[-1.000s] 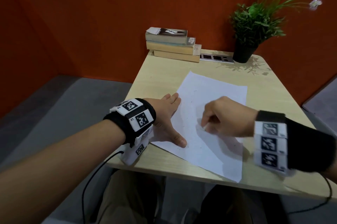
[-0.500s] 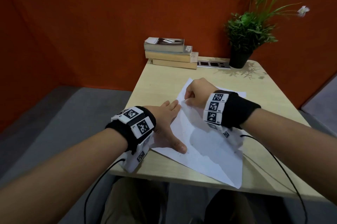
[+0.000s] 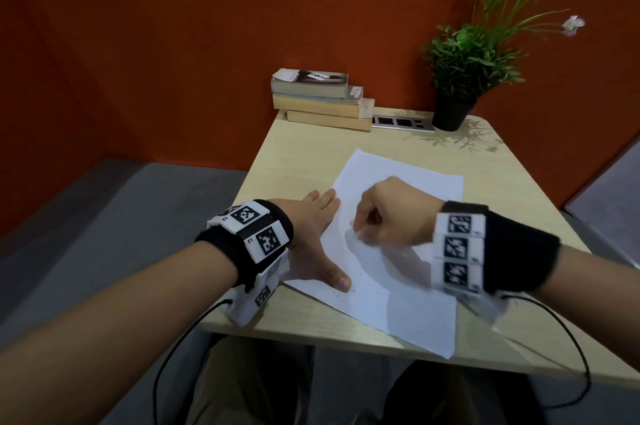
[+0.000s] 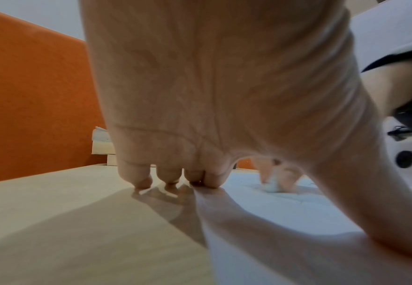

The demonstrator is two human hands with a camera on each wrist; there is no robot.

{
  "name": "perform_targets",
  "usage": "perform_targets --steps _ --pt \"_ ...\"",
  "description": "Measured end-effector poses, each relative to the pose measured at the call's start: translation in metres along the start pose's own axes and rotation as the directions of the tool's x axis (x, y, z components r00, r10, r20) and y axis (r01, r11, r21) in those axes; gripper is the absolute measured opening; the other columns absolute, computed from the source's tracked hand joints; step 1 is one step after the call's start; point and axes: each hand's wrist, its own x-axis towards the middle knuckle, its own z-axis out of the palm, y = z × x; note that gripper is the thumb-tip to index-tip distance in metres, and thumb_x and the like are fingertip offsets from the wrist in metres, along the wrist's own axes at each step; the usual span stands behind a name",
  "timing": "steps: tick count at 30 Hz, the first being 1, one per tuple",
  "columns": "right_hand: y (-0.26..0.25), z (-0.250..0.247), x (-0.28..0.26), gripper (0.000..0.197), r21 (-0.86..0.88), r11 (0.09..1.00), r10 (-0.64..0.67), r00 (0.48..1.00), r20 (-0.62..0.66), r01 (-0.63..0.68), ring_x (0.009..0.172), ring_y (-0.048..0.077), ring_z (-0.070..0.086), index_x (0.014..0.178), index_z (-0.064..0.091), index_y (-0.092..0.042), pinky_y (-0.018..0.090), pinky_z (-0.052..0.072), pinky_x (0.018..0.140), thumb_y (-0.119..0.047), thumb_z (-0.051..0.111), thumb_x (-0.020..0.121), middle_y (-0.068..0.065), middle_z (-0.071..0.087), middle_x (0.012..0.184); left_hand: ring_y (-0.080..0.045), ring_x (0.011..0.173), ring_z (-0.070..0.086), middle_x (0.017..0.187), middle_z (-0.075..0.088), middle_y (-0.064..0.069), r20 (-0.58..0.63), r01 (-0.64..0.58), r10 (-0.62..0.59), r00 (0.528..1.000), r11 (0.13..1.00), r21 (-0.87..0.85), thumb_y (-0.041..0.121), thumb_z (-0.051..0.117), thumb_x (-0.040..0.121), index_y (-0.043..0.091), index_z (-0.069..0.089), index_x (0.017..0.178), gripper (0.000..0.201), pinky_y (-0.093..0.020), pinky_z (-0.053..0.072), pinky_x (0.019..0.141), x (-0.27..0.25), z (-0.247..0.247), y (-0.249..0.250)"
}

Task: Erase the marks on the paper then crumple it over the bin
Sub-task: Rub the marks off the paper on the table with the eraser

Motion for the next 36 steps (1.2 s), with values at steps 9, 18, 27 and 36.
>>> perform_targets --steps 9,18,27,36 --pt "-0.001 0.007 0.021 0.01 -0.003 1.0 -0.014 0.997 -0.081 0.014 0.071 0.002 0.061 0.087 0.079 -0.019 0.015 0.047 0.068 -0.019 0.071 0.083 -0.014 0.068 0.078 -0.01 0.149 -0.025 0.161 -0.032 0.011 -0.001 -0.004 0.004 1.0 1.0 0.006 0.086 0.068 0.058 0.021 -0.025 0.155 0.15 -0.045 0.004 0.125 -0.001 0.001 0.0" --pt "-0.006 0.009 -0.042 0.013 0.023 0.991 -0.135 0.979 0.153 0.133 0.07 -0.009 0.056 0.093 0.079 -0.026 0.005 0.039 0.064 -0.021 0.076 0.081 -0.021 0.061 0.076 -0.01 0.149 -0.024 0.16 -0.033 0.011 0.01 -0.006 0.006 1.0 1.0 0.004 0.086 0.07 0.056 0.019 -0.022 0.156 0.151 -0.046 0.007 0.125 0.001 0.0 0.0" --pt "0.032 -0.002 0.045 0.005 0.041 0.99 0.141 0.977 -0.16 -0.136 0.08 0.012 0.064 0.087 0.077 -0.021 0.021 0.046 0.07 -0.019 0.076 0.083 -0.01 0.065 0.081 -0.009 0.149 -0.024 0.162 -0.03 0.012 0.002 -0.022 0.022 1.0 1.0 -0.019 0.085 0.071 0.057 0.022 -0.021 0.156 0.149 -0.047 0.005 0.125 0.002 0.0 -0.004" --pt "0.021 0.014 -0.056 0.015 0.018 0.999 -0.027 0.998 0.053 0.026 0.071 -0.011 0.056 0.087 0.078 -0.024 0.005 0.04 0.064 -0.013 0.076 0.078 -0.022 0.061 0.079 -0.01 0.15 -0.023 0.161 -0.031 0.012 0.011 -0.016 0.016 1.0 1.0 -0.002 0.085 0.07 0.058 0.021 -0.021 0.157 0.149 -0.049 0.008 0.125 0.002 0.002 -0.003"
